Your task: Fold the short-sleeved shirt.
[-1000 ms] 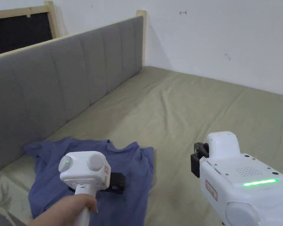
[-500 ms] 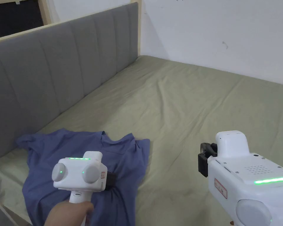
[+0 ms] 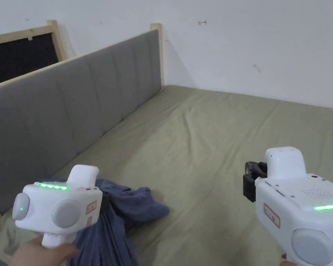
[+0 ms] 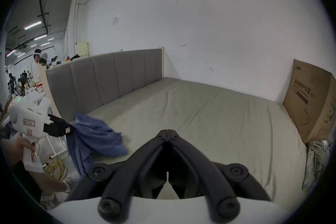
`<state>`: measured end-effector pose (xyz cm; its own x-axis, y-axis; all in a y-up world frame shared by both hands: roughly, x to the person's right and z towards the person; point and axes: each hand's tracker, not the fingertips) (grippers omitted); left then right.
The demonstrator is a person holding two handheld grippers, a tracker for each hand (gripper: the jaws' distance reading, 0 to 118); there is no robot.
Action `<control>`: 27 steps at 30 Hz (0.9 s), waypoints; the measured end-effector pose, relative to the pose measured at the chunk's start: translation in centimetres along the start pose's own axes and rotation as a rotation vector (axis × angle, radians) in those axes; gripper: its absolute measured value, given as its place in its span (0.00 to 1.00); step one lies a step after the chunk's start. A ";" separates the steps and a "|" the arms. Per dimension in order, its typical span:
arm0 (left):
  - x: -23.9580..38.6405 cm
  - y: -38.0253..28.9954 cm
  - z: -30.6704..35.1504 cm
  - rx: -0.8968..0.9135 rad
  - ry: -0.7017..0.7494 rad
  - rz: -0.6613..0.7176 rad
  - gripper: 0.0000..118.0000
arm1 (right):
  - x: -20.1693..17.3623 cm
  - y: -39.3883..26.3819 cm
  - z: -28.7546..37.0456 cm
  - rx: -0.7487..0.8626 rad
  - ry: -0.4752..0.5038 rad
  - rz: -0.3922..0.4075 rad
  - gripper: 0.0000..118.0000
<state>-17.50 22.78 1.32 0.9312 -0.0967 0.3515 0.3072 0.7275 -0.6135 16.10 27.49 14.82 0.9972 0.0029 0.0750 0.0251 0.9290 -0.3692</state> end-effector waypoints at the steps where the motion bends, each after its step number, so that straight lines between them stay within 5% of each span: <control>1: 0.6 0.3 0.9 0.032 0.004 -0.022 0.00 | 0.4 0.2 0.5 0.009 -0.006 -0.006 0.00; 5: 1.0 3.7 4.0 0.184 0.034 0.051 0.00 | 2.1 0.5 2.1 0.034 -0.034 -0.034 0.00; 9: 3.1 8.4 7.6 0.303 0.002 -0.019 0.00 | 4.2 0.8 3.8 0.059 -0.078 -0.068 0.00; 18: 12.5 17.7 15.4 0.456 -0.390 -0.024 0.00 | 10.6 1.8 9.1 0.124 -0.229 -0.148 0.00; 27: 27.6 20.3 11.9 0.394 -0.636 -0.185 0.00 | 17.6 0.5 15.6 0.166 -0.424 -0.180 0.00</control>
<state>12.05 42.91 6.98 0.5426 0.0818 0.8360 0.2432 0.9373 -0.2495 32.57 33.75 30.39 0.8606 -0.0451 0.5073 0.1489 0.9748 -0.1659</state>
